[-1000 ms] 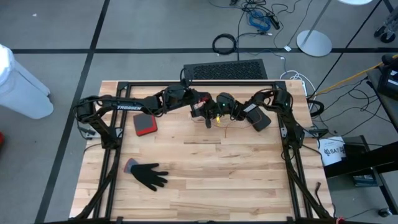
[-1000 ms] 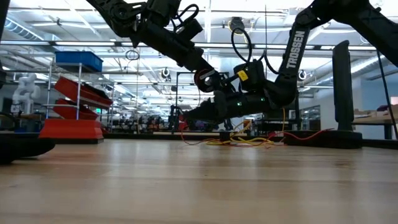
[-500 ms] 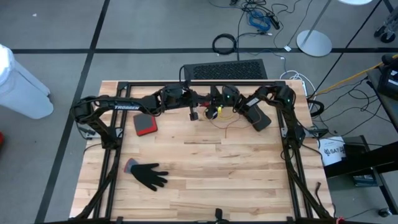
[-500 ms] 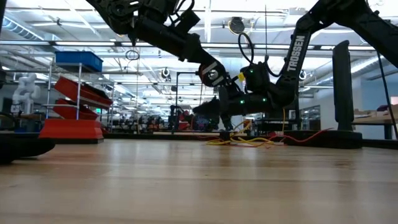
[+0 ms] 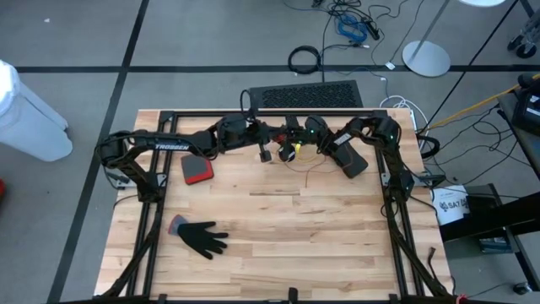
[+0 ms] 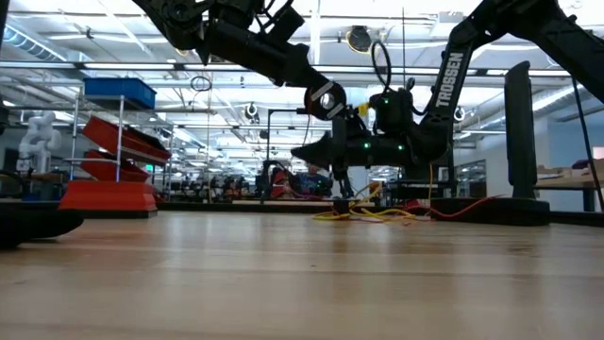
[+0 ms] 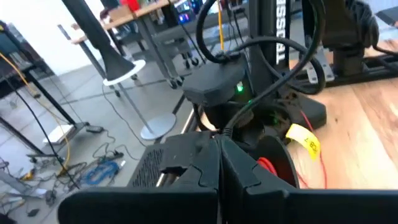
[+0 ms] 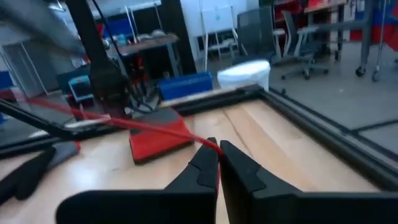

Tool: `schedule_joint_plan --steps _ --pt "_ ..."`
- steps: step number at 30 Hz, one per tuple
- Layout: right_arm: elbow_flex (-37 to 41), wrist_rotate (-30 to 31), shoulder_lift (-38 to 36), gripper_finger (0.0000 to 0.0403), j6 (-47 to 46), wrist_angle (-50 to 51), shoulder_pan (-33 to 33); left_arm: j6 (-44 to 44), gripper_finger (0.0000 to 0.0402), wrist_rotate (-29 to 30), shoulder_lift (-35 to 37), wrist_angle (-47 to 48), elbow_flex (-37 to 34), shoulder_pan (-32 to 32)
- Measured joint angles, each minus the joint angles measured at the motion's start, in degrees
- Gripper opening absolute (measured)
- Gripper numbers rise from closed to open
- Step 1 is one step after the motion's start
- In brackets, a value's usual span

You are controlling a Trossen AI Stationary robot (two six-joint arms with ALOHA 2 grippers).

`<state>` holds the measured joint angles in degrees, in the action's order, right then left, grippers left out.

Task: Coil cords
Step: Coil the red wire into the spool

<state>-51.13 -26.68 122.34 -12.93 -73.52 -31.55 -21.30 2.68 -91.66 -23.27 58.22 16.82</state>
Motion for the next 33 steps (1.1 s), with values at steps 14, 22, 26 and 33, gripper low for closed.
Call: schedule_joint_plan --steps 14,22,26,33 --pt "0.0 1.2 -0.3 0.0000 -3.5 -0.2 -1.5 1.3 0.0000 -0.5 1.1 1.2 0.0 -1.2" --pt "1.7 1.0 -0.3 0.0000 -4.7 -0.4 -3.2 -1.9 0.0000 0.6 6.1 13.9 0.1 0.1" --pt "1.7 0.7 -0.3 0.0000 -4.7 -0.4 -3.3 -4.3 0.0000 3.7 7.0 18.9 0.1 0.9" --pt "1.9 -0.7 -3.6 0.0000 -3.2 4.5 -2.8 -9.7 0.0000 10.3 6.4 25.8 0.0 1.9"
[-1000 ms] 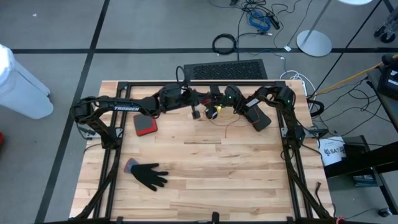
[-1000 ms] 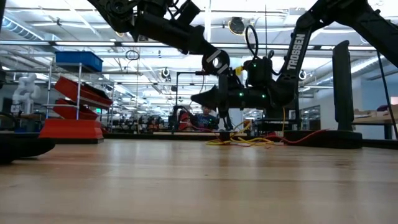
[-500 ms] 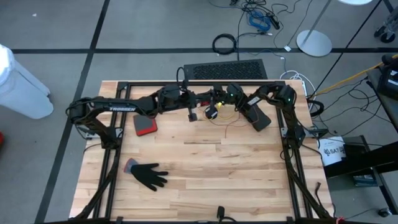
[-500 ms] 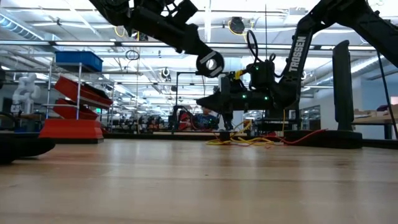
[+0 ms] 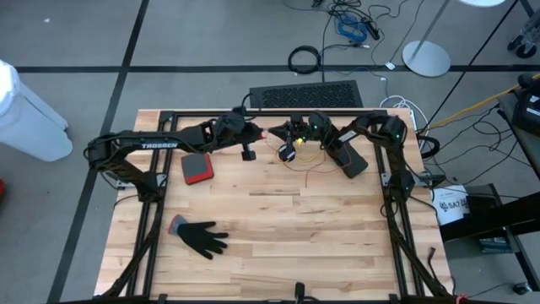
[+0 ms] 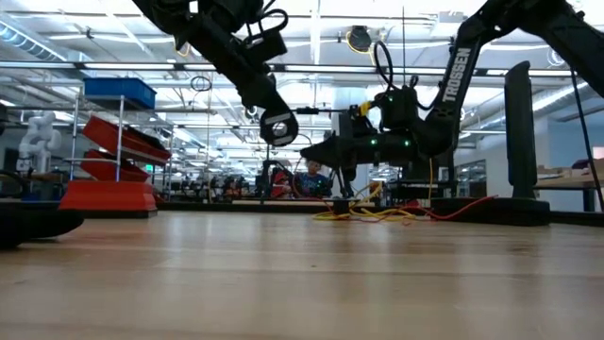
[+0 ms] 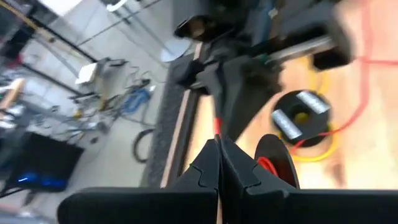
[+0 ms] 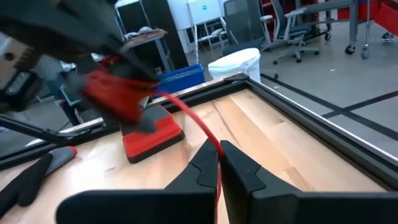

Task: Coil cords
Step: Coil the red wire into the spool

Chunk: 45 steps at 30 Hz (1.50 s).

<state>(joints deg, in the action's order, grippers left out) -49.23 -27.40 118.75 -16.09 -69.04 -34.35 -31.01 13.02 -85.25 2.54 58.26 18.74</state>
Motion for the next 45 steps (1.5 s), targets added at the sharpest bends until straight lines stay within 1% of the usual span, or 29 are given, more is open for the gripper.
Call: schedule_joint_plan --steps 4,9,13,16,19,23,27,31,38,41,45 --pt "0.0 0.0 -3.2 0.0000 2.0 4.9 0.9 -4.0 0.0000 4.7 0.0 -1.0 0.0 0.0" --pt "0.0 0.0 -7.8 0.0000 3.7 9.6 2.5 -7.3 0.0000 7.0 -1.3 -3.2 0.0 0.0" --pt "-0.1 0.3 -10.4 0.0000 3.8 10.3 4.5 -10.1 0.0000 10.0 -4.3 -8.0 0.0 0.0" --pt "-0.1 0.5 -11.6 0.0000 3.9 12.0 5.8 -10.5 0.0000 11.1 -6.5 -12.5 0.0 0.0" --pt "-0.1 1.0 -11.8 0.0000 4.3 12.6 6.7 -10.1 0.0000 11.1 -7.6 -17.0 0.0 -0.1" --pt "-0.1 3.9 -11.9 0.0000 5.7 13.1 7.8 -8.5 0.0000 10.9 -8.1 -22.4 -0.1 -0.1" --pt "-0.1 5.2 -12.0 0.0000 7.1 11.9 8.3 -4.9 0.0000 8.7 -8.1 -25.7 -0.1 -0.1" --pt "-0.1 6.7 -12.0 0.0000 8.5 10.2 8.8 -2.4 0.0000 8.4 -8.2 -28.5 -0.1 -0.2" --pt "-0.1 7.8 -11.8 0.0017 12.8 9.7 10.0 2.3 0.0000 8.3 -8.1 -36.3 0.0 -0.2" --pt "-0.1 10.7 -11.8 0.0019 15.7 9.6 10.9 5.3 0.0000 6.1 -8.1 -38.9 0.0 -0.1" --pt "-0.1 11.3 -11.8 0.0015 18.8 9.5 11.8 9.5 0.0000 2.6 -8.1 -40.4 0.0 -0.1"
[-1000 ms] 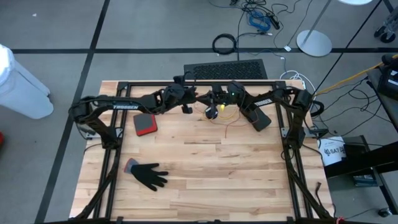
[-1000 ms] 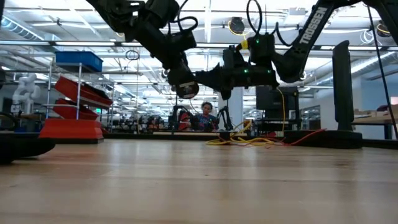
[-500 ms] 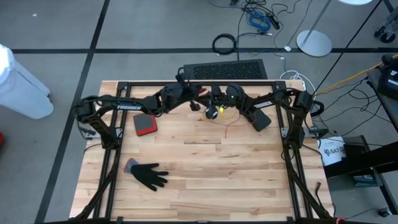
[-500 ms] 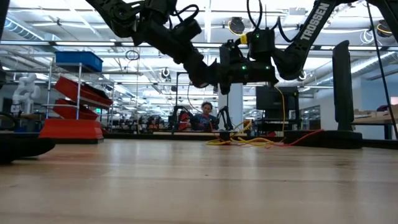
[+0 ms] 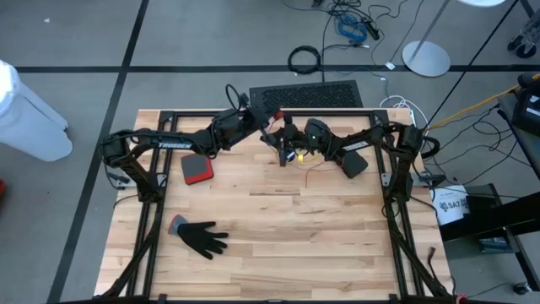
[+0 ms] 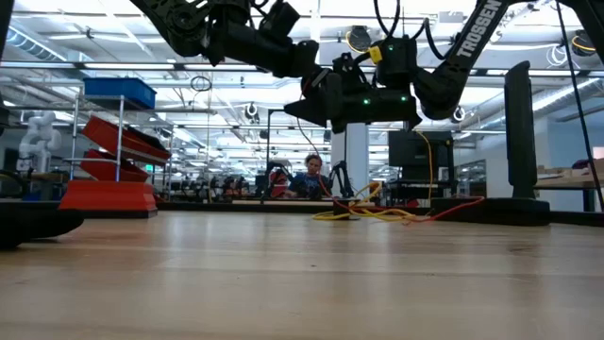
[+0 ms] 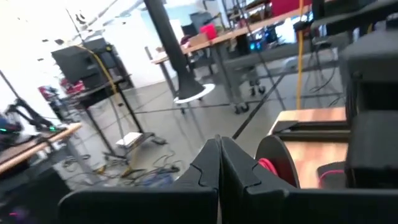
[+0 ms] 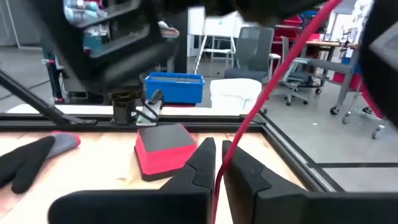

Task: Coil cords
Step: Coil the red wire into the spool

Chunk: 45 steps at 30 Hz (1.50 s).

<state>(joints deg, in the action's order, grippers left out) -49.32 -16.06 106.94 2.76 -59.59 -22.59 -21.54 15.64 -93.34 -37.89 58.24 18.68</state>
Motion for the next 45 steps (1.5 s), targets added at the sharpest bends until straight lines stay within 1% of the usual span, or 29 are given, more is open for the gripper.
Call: schedule_joint_plan --steps 6,11,15,19,22,24,25,26,28,30,33,38,45 --pt "0.4 1.0 0.0 0.0001 1.4 -0.7 0.0 4.9 0.0000 -5.2 0.8 -0.2 0.0 0.0" --pt "2.5 1.0 0.0 0.0001 1.1 -4.6 -0.8 7.8 0.0000 -10.7 4.2 1.8 0.0 0.0" --pt "4.5 0.9 0.0 0.0000 -0.3 -6.9 -2.5 9.8 0.0000 -15.9 7.6 6.9 0.0 0.0" --pt "6.1 -0.9 0.0 0.0000 -2.4 -10.0 -4.1 10.7 0.0000 -21.4 9.9 13.9 0.0 0.0" --pt "6.8 -2.7 0.0 0.0000 -4.1 -11.4 -5.2 10.1 0.0000 -23.6 10.9 20.9 0.0 0.0" --pt "7.1 -3.9 0.0 0.0000 -5.3 -11.9 -5.7 8.2 0.0000 -23.8 11.3 25.7 0.0 0.0" --pt "7.3 -4.0 0.0 0.0000 -5.8 -11.9 -5.9 7.2 0.0000 -23.7 11.4 28.1 0.0 0.1" --pt "7.4 -4.4 0.0 0.0000 -6.3 -12.2 -6.0 5.9 0.0000 -22.3 11.5 30.0 0.0 0.1" --pt "7.5 -5.5 0.0 0.0000 -6.8 -12.4 -6.1 3.1 0.0000 -17.3 11.5 32.6 0.0 0.0" --pt "7.5 -6.5 0.0 0.0000 -7.2 -12.3 -6.1 0.3 0.0000 -12.3 11.5 33.4 0.0 0.0" --pt "7.5 -6.6 0.0 0.0000 -7.8 -11.7 -6.0 -3.8 0.0000 -7.5 11.5 33.4 0.0 0.0" --pt "7.5 -6.7 0.0 0.0000 -8.2 -10.9 -6.1 -8.8 0.0000 -3.5 11.5 34.6 0.0 0.1" --pt "7.5 -6.7 -0.5 0.0000 -8.6 -10.6 -5.8 -14.3 0.0000 3.9 9.4 38.0 0.0 0.1"
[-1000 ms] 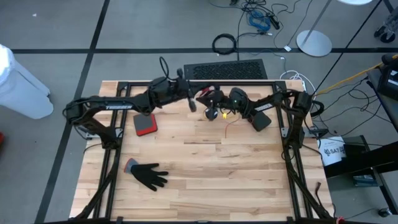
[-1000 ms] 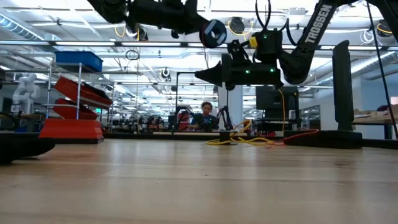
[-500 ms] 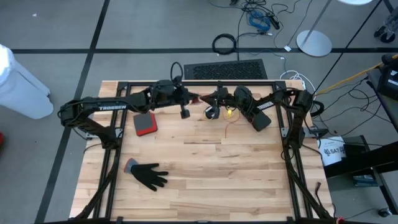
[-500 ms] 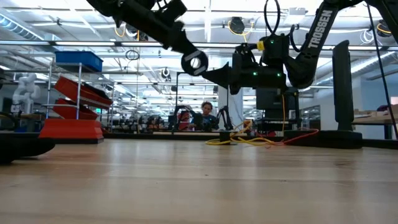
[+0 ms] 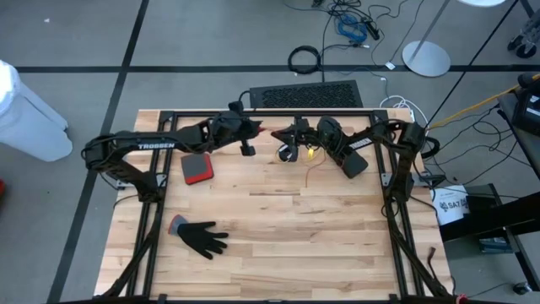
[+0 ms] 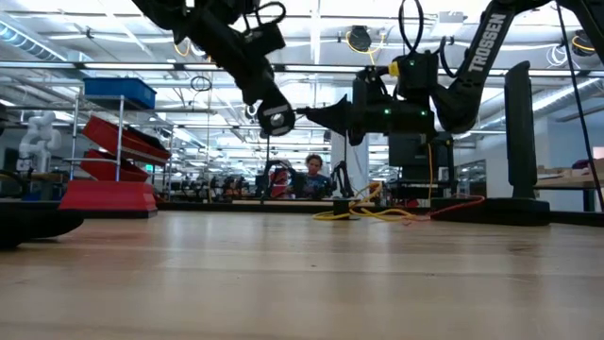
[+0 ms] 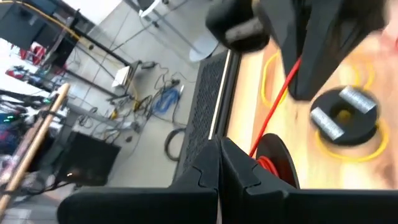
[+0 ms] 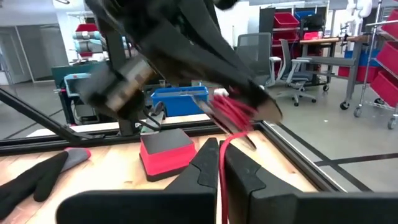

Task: Coil cords
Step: Coil the red wire into the spool

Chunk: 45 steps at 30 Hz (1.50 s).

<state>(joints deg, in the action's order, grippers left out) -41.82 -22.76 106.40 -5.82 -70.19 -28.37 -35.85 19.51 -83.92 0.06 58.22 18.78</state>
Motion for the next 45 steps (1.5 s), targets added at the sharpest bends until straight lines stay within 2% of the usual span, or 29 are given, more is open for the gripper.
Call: schedule_joint_plan --steps 6,13,18,22,26,35,39,45 --pt "0.0 0.2 -1.9 0.0000 0.3 0.0 1.7 -2.4 0.0000 0.8 -3.8 -3.8 0.0 0.0" --pt "0.0 0.4 -3.6 0.0000 1.4 0.6 4.0 -2.3 0.0000 3.3 -8.3 -15.4 0.0 0.0" --pt "0.0 2.3 -3.6 0.0000 3.2 0.9 5.1 -0.4 0.0000 3.7 -9.2 -24.1 0.0 0.0" --pt "0.0 4.4 -3.6 0.0000 5.4 0.5 6.0 0.2 0.0000 3.5 -9.2 -27.6 0.0 -0.1" --pt "0.0 5.3 -3.6 0.0000 7.0 0.5 6.0 3.6 0.0000 0.4 -9.2 -28.7 0.0 -0.1" --pt "-1.8 6.3 -3.6 0.0000 9.6 1.2 6.8 6.6 0.0000 -1.9 -9.2 -27.6 0.0 -0.1" --pt "-3.1 6.3 -3.6 0.0000 10.2 4.8 7.3 6.9 0.0000 -2.9 -9.2 -24.3 0.0 -0.2" --pt "-4.9 6.7 -3.6 0.0000 11.2 8.9 8.1 7.8 0.0000 -4.3 -9.2 -25.6 0.1 -0.2"
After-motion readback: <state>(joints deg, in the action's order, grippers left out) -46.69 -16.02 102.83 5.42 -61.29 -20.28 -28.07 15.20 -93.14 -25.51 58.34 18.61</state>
